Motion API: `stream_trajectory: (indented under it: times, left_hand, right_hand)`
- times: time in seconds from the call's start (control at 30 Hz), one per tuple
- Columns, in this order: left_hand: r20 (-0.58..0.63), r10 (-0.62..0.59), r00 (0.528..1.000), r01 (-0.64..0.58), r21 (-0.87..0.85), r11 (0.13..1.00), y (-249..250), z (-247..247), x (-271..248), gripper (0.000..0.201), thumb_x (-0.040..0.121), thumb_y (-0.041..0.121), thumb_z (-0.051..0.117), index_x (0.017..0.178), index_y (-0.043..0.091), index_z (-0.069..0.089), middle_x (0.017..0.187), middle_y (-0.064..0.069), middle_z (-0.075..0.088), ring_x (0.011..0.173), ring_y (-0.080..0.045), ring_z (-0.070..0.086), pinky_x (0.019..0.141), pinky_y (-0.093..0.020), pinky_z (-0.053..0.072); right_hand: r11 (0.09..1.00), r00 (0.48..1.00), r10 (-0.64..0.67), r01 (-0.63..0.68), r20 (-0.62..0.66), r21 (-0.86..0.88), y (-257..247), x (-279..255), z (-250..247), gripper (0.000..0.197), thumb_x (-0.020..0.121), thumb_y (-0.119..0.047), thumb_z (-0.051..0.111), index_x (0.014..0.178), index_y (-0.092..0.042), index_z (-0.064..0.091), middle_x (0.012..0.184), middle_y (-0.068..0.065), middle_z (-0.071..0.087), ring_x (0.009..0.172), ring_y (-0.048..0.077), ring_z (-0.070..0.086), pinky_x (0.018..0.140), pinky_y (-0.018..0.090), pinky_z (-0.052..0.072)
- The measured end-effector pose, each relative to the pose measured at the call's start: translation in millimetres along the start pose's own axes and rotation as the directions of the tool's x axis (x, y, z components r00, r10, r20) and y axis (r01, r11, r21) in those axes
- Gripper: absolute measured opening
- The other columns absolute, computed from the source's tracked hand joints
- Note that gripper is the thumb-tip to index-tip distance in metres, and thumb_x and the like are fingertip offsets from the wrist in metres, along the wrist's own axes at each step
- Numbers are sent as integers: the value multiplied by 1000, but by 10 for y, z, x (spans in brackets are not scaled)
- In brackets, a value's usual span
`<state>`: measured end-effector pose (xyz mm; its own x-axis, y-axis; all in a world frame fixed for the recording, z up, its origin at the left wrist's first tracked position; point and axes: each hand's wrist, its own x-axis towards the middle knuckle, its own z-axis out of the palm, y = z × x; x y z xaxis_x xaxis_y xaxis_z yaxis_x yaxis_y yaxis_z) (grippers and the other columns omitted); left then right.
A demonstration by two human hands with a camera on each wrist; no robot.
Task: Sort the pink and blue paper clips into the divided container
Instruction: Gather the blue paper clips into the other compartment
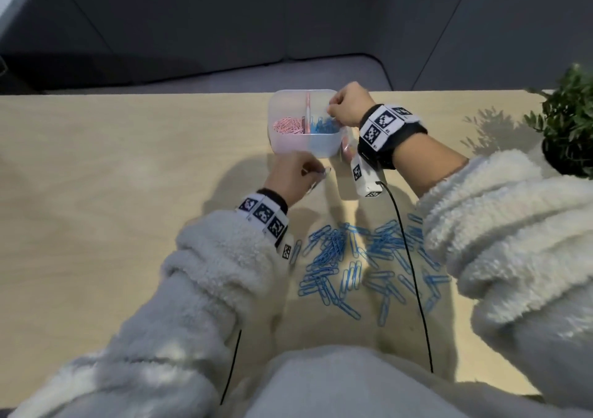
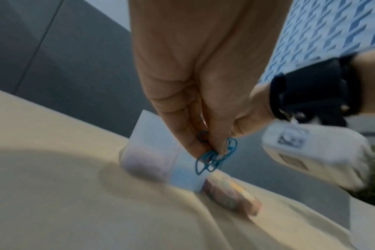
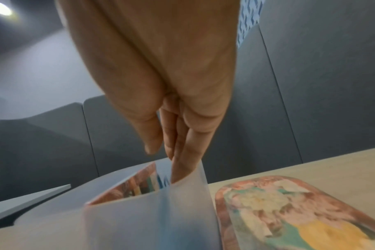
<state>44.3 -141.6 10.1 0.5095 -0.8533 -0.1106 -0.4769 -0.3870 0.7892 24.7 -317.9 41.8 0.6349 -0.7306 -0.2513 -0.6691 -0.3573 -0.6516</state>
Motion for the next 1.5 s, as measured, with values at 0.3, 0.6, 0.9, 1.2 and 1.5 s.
stream_trajectory:
  times: [0.3, 0.6, 0.9, 1.2, 1.5]
  left_hand:
    - [-284, -53, 957, 16, -131, 991, 354, -152, 971, 15, 80, 6, 61, 92, 6, 69, 75, -3, 61, 67, -11, 52, 73, -23, 47]
    - [-8, 53, 999, -49, 232, 971, 346, 64, 968, 29, 85, 7, 49, 113, 9, 60, 120, -10, 60, 110, -25, 54, 92, -28, 40]
    - [315, 90, 945, -224, 422, 878, -105, 484, 28, 29, 87, 21, 55, 113, 11, 60, 120, -15, 57, 112, -33, 50, 97, -41, 41]
    - [350, 76, 934, -237, 446, 863, -312, 684, -713, 73, 69, 62, 32, 125, 19, 51, 137, -7, 47, 128, -29, 39, 104, -44, 37]
    - [242, -93, 966, -68, 584, 809, -355, 624, -1079, 89, 59, 68, 58, 131, 21, 40, 129, -9, 38, 118, -31, 37, 99, -43, 40]
  right_hand:
    - [922, 998, -16, 40, -65, 385, 747, -843, -229, 15, 89, -3, 51, 86, 2, 64, 74, 10, 64, 59, 7, 67, 66, 26, 58]
    - [950, 935, 263, -294, -238, -105, 2187, -1668, -421, 14, 83, -9, 56, 90, -9, 68, 94, 19, 70, 91, 36, 64, 82, 41, 51]
    - [876, 974, 118, -195, -196, -441, 1930, -1696, 72, 29, 87, -6, 45, 114, -5, 56, 117, 20, 49, 110, 39, 43, 86, 43, 43]
    - [937, 986, -49, -11, -160, -349, 1794, -1883, 93, 31, 83, -2, 48, 110, -7, 62, 109, 22, 56, 103, 42, 50, 87, 44, 43]
    - [957, 987, 76, -111, -139, -268, 1857, -2102, 287, 32, 88, -8, 45, 116, -8, 61, 109, 25, 53, 106, 42, 49, 88, 45, 46]
